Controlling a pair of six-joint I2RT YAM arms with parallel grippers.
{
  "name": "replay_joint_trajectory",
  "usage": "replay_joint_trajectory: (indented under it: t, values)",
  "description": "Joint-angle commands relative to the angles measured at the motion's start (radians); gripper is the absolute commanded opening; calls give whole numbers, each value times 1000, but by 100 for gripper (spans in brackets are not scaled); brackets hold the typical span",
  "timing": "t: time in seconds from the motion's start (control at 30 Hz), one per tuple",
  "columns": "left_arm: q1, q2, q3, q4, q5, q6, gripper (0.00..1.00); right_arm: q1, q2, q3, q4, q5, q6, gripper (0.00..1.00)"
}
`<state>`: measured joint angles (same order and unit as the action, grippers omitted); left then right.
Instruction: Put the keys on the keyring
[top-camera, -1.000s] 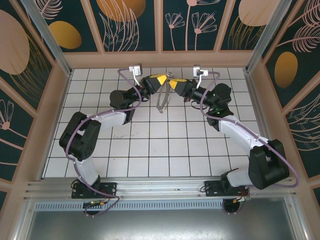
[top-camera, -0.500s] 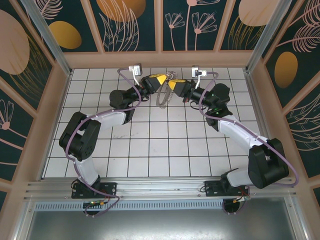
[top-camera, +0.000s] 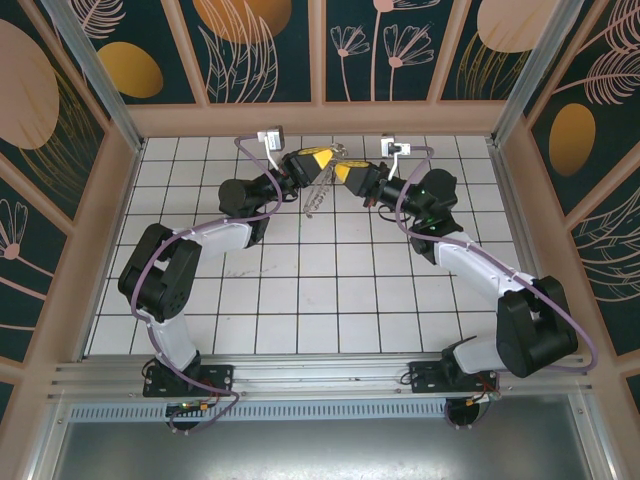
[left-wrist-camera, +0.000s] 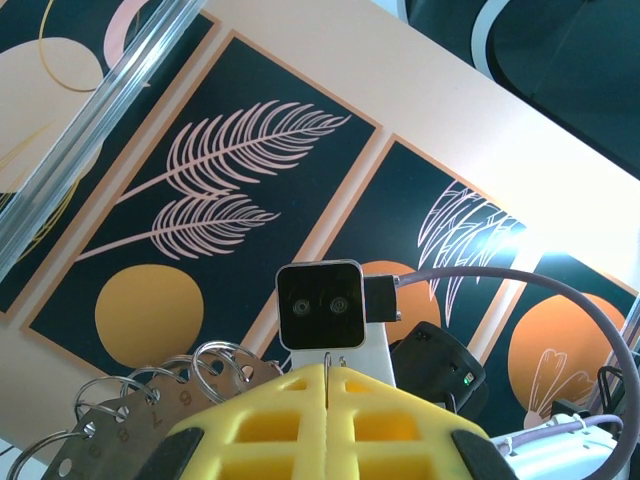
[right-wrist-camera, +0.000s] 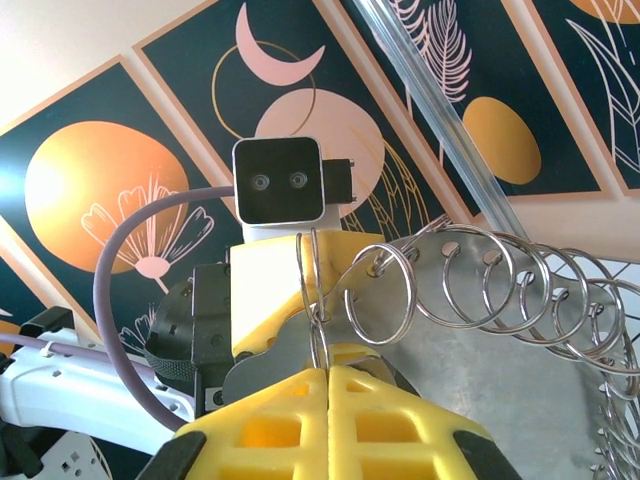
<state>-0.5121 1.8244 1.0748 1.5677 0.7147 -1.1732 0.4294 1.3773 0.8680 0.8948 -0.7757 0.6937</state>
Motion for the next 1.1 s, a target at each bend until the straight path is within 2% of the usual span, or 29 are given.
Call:
replay_joint_trajectory:
  t: [0.0,0.07,0.13,0.33,0.47,0.83,1.07]
  values:
    - [-1,-12,37,262,-13,-13,0,19,-28,-9,-58,-21,-36,22]
    - [0,-10,36,257,-17,-11,0,16,-72,-14,-125,-2,-72,33]
    - [0,-8,34,255,-20,-11,0,12,-116,-19,-180,16,-99,35]
    - [0,-4,35,254,-15,-14,0,-9,-218,-28,-270,82,-131,40]
    - [-1,-6,34,250,-13,-16,0,-17,-202,4,-255,92,-116,40]
    - [-1,-7,30,245,-9,-14,0,-16,-58,86,-148,62,-58,36]
    - [-1,-4,31,246,-9,-12,0,-15,-19,71,-100,36,-26,14]
